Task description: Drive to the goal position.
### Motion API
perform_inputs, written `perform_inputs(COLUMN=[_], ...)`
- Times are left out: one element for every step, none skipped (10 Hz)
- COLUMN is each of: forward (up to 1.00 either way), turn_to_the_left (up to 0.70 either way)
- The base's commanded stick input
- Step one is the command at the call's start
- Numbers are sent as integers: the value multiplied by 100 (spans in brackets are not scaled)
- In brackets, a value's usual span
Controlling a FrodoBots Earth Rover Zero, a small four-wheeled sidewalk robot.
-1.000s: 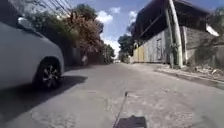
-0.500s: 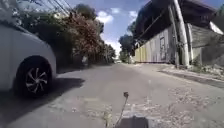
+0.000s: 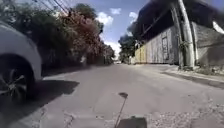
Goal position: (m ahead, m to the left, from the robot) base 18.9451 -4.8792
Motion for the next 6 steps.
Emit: perform_inputs(forward=[100,100,100,100,100,100], turn_to_the_left=[0,0,0,0,0,0])
